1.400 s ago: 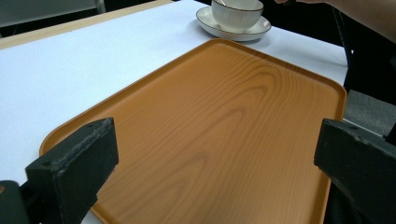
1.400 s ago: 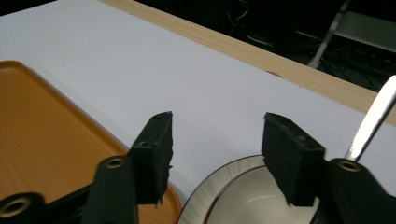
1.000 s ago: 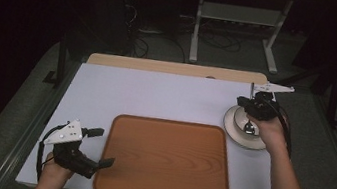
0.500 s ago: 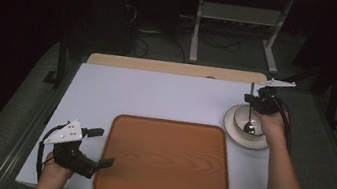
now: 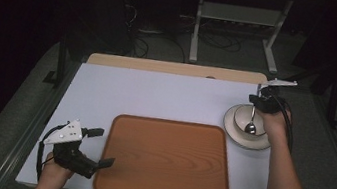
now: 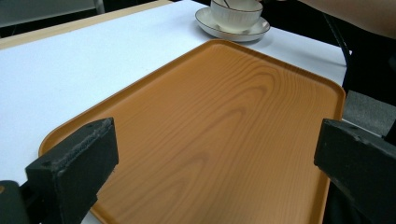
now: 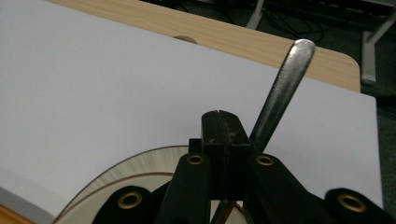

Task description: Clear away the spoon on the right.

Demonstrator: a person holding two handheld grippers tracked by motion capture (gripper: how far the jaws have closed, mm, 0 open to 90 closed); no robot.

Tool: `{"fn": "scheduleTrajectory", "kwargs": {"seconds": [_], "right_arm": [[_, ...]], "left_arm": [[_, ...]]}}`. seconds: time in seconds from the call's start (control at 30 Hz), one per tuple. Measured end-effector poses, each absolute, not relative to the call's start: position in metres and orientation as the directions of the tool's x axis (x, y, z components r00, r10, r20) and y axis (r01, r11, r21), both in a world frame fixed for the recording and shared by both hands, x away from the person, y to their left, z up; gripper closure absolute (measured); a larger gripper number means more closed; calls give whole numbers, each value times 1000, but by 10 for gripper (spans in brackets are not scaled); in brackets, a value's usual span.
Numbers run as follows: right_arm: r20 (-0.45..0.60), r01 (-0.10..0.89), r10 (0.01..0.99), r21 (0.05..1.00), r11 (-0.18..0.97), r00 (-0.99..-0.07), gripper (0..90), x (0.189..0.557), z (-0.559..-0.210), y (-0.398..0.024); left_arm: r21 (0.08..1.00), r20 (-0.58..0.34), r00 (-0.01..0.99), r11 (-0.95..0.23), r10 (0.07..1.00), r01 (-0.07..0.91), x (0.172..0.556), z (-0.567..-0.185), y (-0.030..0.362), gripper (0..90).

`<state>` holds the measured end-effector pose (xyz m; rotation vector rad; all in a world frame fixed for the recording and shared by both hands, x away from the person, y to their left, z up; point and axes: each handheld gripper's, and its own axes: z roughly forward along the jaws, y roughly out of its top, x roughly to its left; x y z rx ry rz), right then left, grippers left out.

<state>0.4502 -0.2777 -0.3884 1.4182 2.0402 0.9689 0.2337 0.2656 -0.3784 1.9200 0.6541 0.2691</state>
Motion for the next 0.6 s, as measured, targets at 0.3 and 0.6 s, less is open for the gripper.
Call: {"fn": "scheduleTrajectory", "kwargs": {"seconds": [0.3, 0.6], "right_arm": [[25, 612, 946, 768, 188, -322, 895, 447, -387, -293], [32, 622, 956, 766, 163, -291, 894, 441, -387, -306]], "left_arm": [[895, -107, 824, -308, 556, 324, 234, -378, 265, 0], [894, -107, 825, -310, 556, 324, 234, -379, 265, 0]]}}
